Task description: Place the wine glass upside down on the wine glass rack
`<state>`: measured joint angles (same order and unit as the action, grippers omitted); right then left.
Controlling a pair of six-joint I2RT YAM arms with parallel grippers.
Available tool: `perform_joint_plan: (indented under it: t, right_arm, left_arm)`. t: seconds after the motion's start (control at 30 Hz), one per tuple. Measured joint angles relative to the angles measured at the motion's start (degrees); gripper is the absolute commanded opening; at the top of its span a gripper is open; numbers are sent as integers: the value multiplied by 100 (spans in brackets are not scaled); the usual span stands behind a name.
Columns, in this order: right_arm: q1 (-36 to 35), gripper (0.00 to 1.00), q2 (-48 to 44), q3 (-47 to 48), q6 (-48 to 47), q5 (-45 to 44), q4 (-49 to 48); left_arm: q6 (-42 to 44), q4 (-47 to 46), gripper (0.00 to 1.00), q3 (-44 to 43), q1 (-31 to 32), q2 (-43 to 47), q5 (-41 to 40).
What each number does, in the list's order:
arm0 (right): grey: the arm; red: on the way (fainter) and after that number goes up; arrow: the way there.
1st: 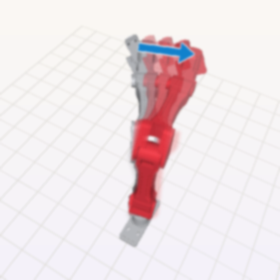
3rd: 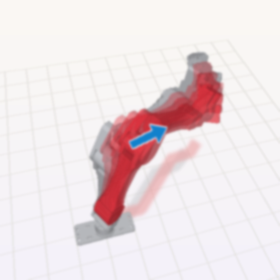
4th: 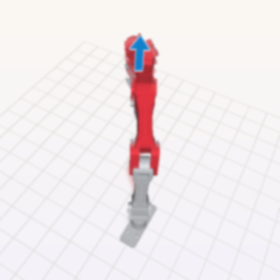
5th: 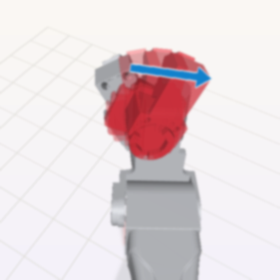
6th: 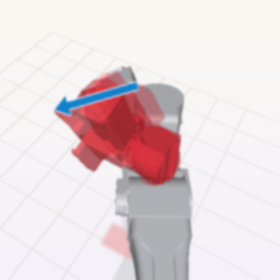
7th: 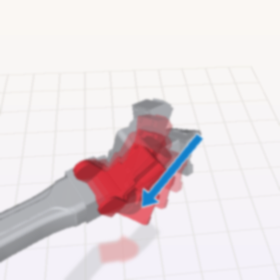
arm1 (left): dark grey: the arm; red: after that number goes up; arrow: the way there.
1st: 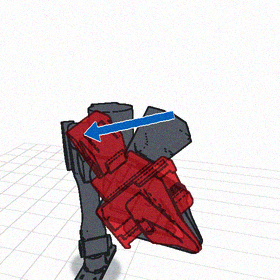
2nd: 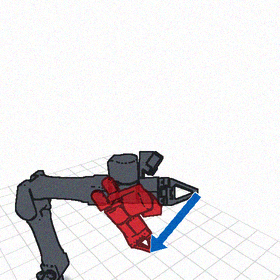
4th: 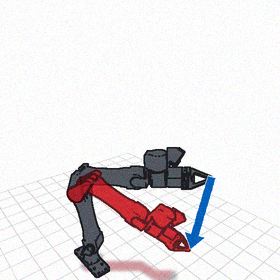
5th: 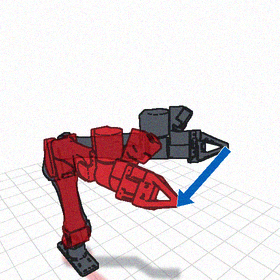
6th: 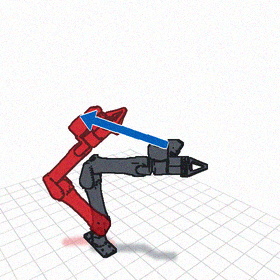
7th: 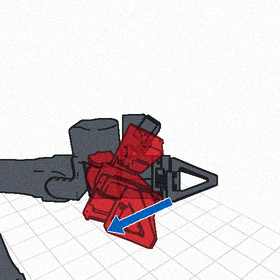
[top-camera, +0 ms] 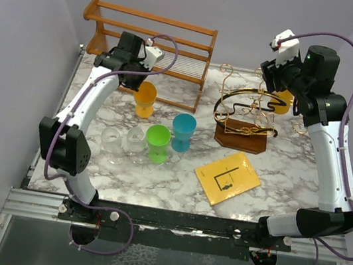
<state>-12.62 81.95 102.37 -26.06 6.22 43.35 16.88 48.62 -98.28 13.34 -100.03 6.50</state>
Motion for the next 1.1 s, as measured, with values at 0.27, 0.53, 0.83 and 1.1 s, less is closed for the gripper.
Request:
perform_joint_plan:
  t: [0.27,0.53,0.83,1.1]
  right_arm:
    - [481,81,-13,-11,610,474,-20]
    - [809,82,-195,-160,1272,1106,-162]
    - [809,81,-212,-155,1659,2409,-428]
    - [807,79,136,-42,2566,3554,-977]
  left_arm:
    - [186,-59,0,208,-444,1532,-13]
    - [-162,-295,0,-22,-1021,2142,369]
    - [-1646,-1268,0,-1207,-994,2114,1945]
    - [-3585,-2846,0,-1550,-826,1460,3268]
